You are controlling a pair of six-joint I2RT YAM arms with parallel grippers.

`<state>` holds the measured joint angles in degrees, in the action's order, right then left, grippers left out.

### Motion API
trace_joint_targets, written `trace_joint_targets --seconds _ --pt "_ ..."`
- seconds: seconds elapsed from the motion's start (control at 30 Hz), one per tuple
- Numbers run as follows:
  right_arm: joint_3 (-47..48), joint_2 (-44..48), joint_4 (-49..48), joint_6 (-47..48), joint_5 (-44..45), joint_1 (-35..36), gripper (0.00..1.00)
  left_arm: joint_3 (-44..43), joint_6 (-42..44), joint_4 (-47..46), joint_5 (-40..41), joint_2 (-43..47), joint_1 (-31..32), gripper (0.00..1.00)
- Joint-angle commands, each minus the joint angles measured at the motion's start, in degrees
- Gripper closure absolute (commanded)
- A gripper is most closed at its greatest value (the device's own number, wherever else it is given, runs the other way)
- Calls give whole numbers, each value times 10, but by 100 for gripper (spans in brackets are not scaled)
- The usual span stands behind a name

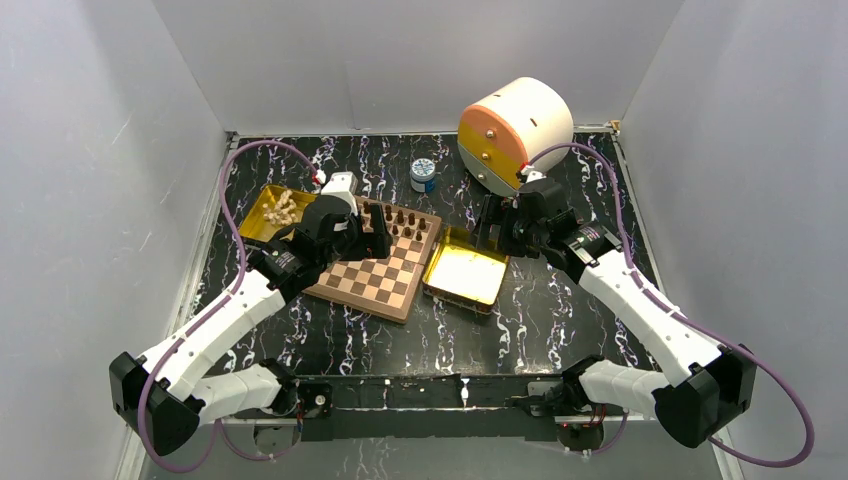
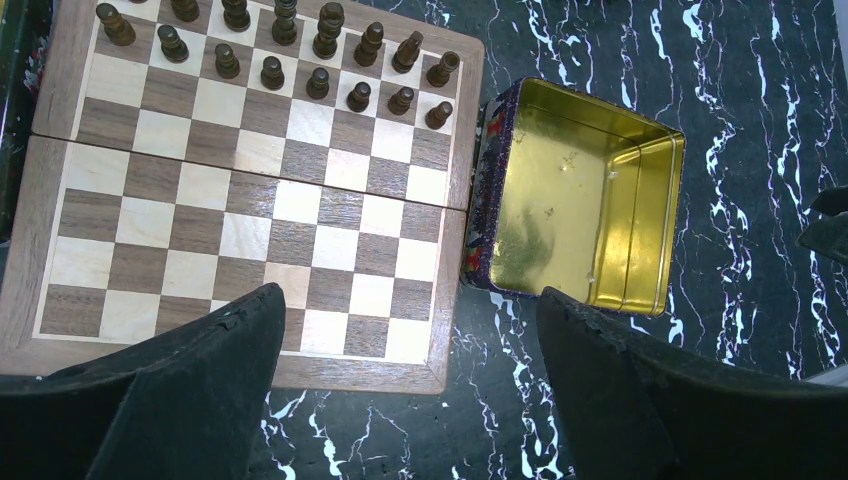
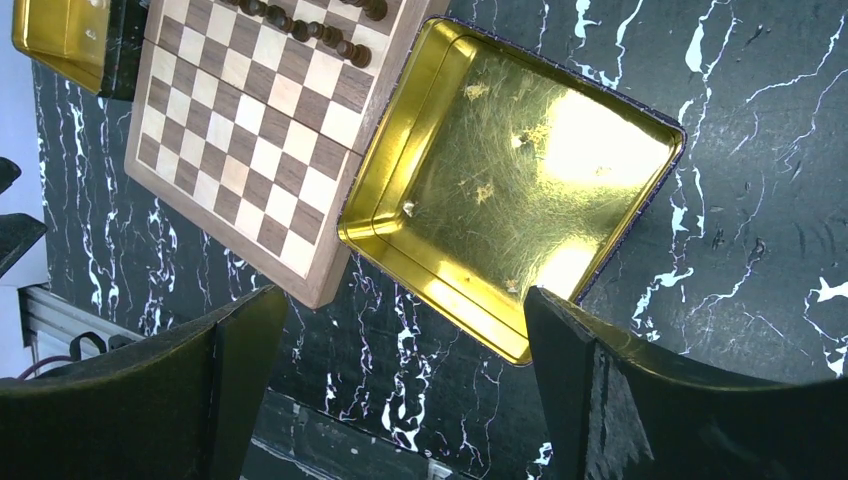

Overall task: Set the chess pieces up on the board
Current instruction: Pick up the chess piece from the storage box.

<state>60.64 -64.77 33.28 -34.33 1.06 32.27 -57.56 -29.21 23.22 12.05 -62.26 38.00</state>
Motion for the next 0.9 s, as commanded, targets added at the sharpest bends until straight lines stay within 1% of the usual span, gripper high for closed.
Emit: trace_joint_targets --seconds 0.0,0.17,0.27,0.37,0.43,0.57,0.63,0.7,0.77,0.83,0.87 --pt "28 17 -1 -4 4 -2 1 -9 -5 -2 13 18 2 8" --pt "17 36 -8 0 5 -2 1 0 -12 -3 44 39 3 9" --pt "15 44 -6 2 5 -2 1 1 -13 -3 49 48 3 9" --pt "12 50 -7 3 2 -2 1 -5 -4 3 54 43 3 9" --pt "8 55 -8 5 -2 -3 1 -22 1 25 74 33 2 10" --pt "3 74 -16 21 -7 -2 1 -70 25 62 128 -1 3 15" --pt "0 89 -21 29 -24 -2 1 -92 34 76 166 -20 -4 21" --pt "-7 105 -25 37 -24 -2 1 -110 45 84 185 -40 -30 31" --pt "-13 117 -29 46 -24 -2 1 -123 45 87 167 -57 -85 38" --pt "-17 128 -29 53 -28 -2 1 -126 41 81 132 -71 -146 39" --pt "-18 132 -29 55 -30 -2 1 -126 39 76 127 -78 -167 39"
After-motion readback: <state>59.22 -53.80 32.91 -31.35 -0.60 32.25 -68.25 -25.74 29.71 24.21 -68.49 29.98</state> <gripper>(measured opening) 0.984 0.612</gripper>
